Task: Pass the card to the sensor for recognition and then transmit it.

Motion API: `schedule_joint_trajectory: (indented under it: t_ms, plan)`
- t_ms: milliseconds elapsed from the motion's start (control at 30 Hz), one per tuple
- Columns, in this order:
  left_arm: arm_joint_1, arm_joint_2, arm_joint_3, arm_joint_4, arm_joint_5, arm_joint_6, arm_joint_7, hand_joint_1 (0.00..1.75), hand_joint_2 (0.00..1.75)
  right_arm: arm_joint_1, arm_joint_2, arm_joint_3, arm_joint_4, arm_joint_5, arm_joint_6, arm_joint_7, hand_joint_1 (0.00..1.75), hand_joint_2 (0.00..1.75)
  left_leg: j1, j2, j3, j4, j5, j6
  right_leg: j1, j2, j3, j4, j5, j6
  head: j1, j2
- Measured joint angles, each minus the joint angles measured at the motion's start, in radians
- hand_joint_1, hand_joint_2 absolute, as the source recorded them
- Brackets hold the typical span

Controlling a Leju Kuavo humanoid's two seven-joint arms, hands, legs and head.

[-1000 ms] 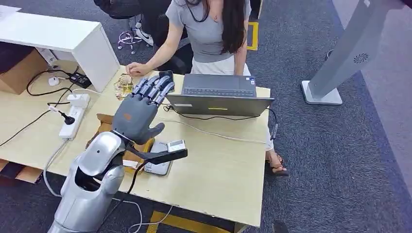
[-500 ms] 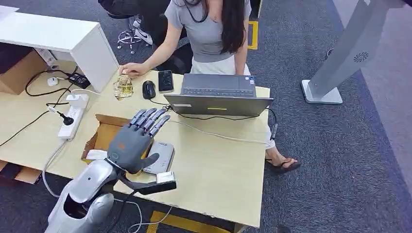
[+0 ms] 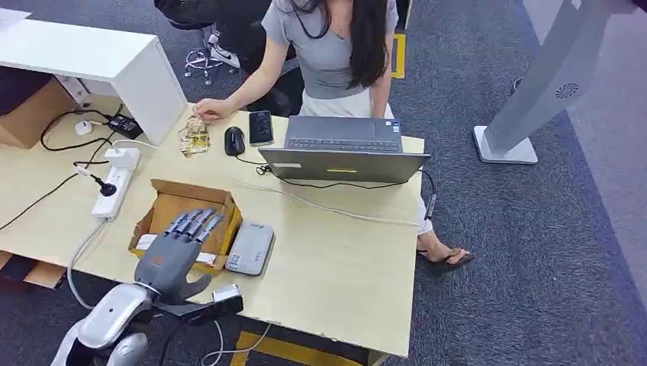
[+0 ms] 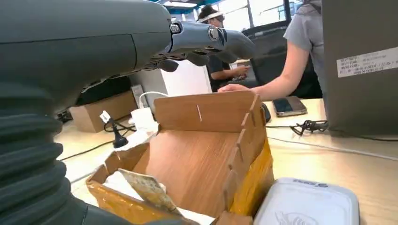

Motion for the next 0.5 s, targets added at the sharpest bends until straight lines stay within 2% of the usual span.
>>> schedule_joint_trajectory:
  t_ms: [400, 500]
  plan:
    - [0.008, 0.0, 0.012, 0.0, -0.006, 0.0, 0.0, 0.0, 1.75, 0.003, 0.002, -0.009, -0.017, 0.002, 0.004, -0.002, 0.0, 1.75, 0.0, 0.0, 0.0, 0.0, 0.0, 0.0, 0.0, 0.0, 0.0, 0.0, 0.0, 0.0, 0.0, 0.0]
    - [0.009, 0.0, 0.021, 0.002, -0.078, 0.031, 0.021, 0.0, 1.75, 0.004, 0.005, -0.013, -0.025, 0.02, 0.018, -0.009, 0.0, 1.75, 0.0, 0.0, 0.0, 0.0, 0.0, 0.0, 0.0, 0.0, 0.0, 0.0, 0.0, 0.0, 0.0, 0.0]
